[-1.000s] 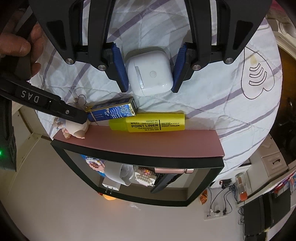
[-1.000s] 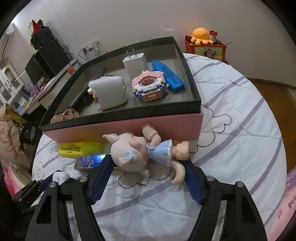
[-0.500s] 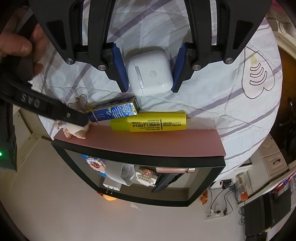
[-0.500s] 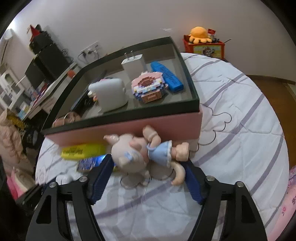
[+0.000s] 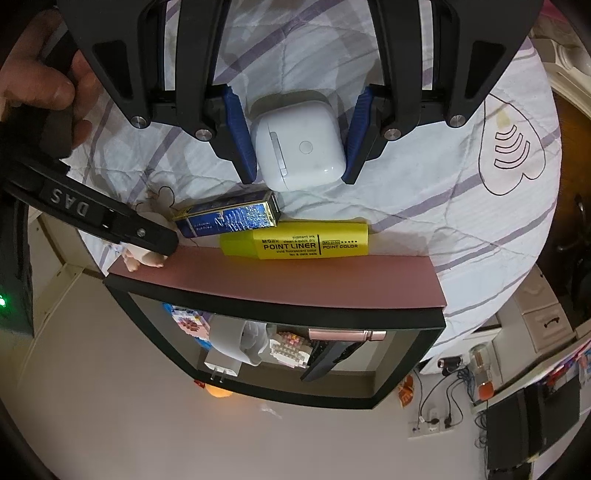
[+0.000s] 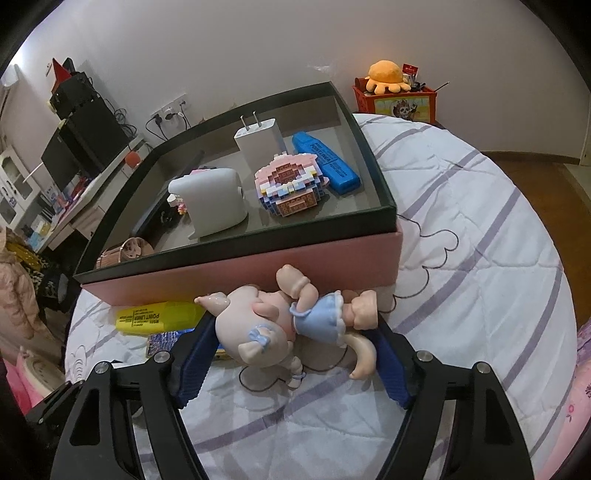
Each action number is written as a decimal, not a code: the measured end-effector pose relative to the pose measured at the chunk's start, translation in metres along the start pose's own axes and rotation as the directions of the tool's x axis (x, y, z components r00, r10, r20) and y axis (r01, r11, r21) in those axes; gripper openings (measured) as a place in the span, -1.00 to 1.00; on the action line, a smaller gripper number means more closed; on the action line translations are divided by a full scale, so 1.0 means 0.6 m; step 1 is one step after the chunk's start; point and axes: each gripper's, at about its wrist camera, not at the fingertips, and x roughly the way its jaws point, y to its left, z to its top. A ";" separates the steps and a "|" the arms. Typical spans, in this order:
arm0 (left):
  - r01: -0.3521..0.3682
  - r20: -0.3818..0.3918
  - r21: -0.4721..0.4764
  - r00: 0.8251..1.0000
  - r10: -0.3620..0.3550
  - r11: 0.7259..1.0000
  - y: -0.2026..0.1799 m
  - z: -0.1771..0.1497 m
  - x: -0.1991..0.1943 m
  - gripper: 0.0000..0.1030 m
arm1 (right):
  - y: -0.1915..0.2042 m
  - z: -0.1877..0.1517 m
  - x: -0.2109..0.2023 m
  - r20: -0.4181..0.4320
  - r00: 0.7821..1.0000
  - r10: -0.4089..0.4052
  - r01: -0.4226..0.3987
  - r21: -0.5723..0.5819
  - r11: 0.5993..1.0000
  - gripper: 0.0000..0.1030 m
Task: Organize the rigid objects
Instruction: 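Carry the earbud case and doll up over the pink box, then lower both into the box and open both grippers, then withdraw both grippers from the box back over the bed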
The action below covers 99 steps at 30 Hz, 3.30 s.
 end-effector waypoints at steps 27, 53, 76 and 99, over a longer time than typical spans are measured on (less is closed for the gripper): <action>0.013 0.199 0.043 0.980 -0.021 0.999 -0.002 0.147 -0.110 -0.07 | 0.054 0.097 -0.127 0.152 0.985 0.079 -0.065 -0.097 0.993 0.51; 0.050 0.068 0.074 0.996 -0.055 0.996 0.005 0.270 0.083 -0.07 | 0.050 0.172 0.037 -0.035 0.999 -0.011 0.006 -0.135 0.991 0.51; -0.029 0.118 0.065 0.993 0.021 0.997 0.008 0.267 0.049 0.93 | 0.050 0.164 0.034 -0.049 0.999 -0.021 0.015 -0.130 0.991 0.65; -0.082 0.223 -0.032 0.971 0.087 0.996 0.050 0.166 -0.128 0.99 | 0.047 0.094 -0.120 0.092 0.993 0.071 -0.060 -0.118 0.991 1.00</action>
